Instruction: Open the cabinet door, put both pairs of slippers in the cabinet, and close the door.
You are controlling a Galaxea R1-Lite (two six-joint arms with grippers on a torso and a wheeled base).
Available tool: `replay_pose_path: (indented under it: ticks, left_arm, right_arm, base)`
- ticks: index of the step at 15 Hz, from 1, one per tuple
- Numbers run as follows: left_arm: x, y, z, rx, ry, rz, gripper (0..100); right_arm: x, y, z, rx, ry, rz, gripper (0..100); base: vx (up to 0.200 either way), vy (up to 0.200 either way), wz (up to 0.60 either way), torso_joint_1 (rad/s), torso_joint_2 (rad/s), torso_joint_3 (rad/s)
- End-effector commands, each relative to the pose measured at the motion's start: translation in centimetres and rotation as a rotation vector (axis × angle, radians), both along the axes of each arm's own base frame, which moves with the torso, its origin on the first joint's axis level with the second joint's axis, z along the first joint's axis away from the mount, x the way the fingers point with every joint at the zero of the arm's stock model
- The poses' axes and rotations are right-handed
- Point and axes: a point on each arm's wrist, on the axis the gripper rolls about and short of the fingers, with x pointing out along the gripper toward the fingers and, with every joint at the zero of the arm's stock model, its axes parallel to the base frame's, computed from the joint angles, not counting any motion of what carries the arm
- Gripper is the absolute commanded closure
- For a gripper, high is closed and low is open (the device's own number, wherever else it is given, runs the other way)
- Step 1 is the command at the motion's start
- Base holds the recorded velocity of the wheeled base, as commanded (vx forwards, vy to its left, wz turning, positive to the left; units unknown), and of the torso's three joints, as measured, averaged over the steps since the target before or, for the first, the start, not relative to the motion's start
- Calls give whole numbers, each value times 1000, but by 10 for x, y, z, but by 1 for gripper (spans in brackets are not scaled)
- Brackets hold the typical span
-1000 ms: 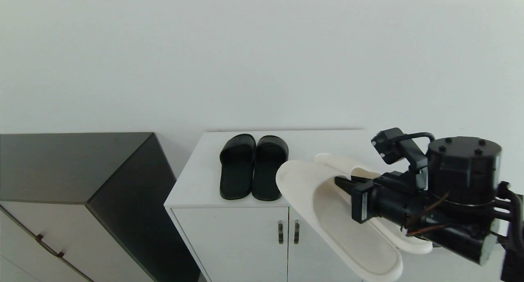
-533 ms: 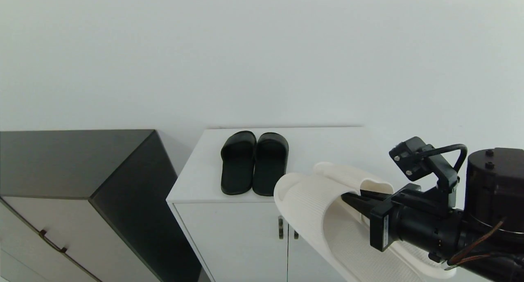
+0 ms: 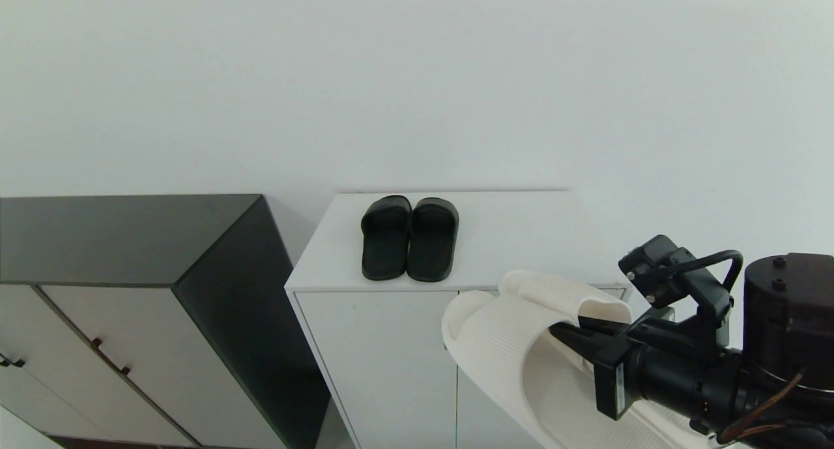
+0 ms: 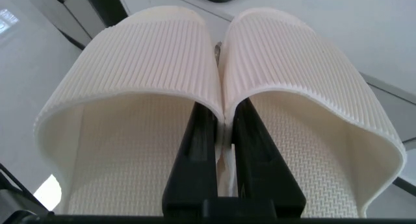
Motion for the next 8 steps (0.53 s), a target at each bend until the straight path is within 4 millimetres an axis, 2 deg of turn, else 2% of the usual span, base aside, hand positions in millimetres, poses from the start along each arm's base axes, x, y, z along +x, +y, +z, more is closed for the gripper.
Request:
replay_pose_path:
  ticks: [1,8]
  left_arm:
    - [0,0,0,1,0,0,100]
    - [0,0,0,0,0,0,100]
  right_arm:
    - [0,1,-5,-18,11,3,100]
    - [1,2,-11,-34,28,10,100]
  base:
    - [0,0,0,0,0,0]
    - [0,0,0,0,0,0]
